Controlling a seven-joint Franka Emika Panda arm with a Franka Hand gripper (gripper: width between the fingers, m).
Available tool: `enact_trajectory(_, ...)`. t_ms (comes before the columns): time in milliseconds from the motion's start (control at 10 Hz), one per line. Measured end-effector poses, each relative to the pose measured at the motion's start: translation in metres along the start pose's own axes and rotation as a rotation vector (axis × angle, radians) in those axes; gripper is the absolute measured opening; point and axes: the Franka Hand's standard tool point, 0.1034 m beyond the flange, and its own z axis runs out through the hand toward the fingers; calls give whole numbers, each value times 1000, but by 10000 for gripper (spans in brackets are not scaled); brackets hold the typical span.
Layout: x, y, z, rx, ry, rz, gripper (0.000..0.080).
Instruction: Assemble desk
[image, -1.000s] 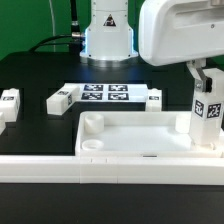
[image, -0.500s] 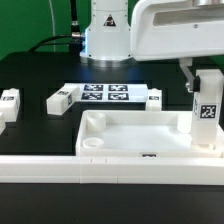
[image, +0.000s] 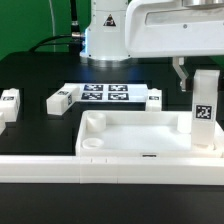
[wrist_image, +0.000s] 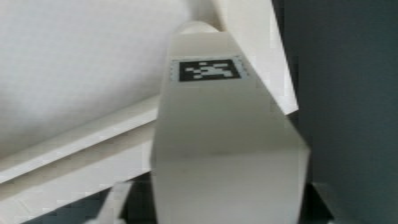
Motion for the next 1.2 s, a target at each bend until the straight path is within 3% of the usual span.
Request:
enact_trajectory(500, -7, 4, 0, 5, -19, 497, 291)
enact_trajectory(1000, -8, 6, 1, 9, -40, 779, 291)
enact_trajectory(1100, -8, 5, 1, 10, -40, 761, 369)
enact_trajectory(1200, -8, 5, 1, 10, -40, 737, 369)
